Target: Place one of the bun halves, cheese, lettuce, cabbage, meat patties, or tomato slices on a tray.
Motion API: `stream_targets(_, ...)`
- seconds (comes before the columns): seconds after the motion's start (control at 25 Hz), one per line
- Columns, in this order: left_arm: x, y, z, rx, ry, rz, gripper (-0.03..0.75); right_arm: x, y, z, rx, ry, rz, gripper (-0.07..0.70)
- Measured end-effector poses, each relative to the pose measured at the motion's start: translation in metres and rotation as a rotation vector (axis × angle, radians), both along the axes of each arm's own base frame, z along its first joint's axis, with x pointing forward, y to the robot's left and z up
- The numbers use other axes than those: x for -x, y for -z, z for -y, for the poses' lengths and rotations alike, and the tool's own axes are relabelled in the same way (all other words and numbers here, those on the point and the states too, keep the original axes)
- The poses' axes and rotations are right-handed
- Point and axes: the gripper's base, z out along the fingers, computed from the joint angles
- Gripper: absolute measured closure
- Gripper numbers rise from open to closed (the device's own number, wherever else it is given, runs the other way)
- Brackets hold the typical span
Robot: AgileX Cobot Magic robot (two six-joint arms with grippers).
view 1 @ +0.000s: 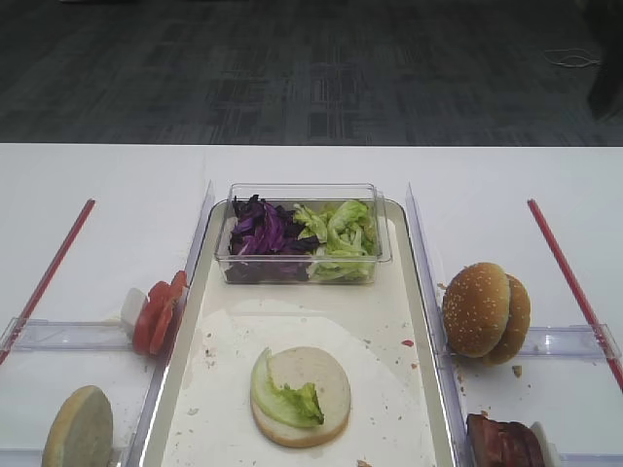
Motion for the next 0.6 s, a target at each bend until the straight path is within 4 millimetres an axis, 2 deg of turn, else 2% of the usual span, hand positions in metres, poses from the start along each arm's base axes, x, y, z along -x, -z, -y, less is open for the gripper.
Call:
stream_targets(0.32,0.000,0.000,0.000,0.000,0.000,0.000,0.141,0.094,-0.017,0.015,0.018,0.003,0.143,0.100)
stream_targets(0.6,0.000,0.000,0.000,0.000,0.000,0.000,0.141,0.157,-0.009,0.024,0.021,0.009,0.246,0.100)
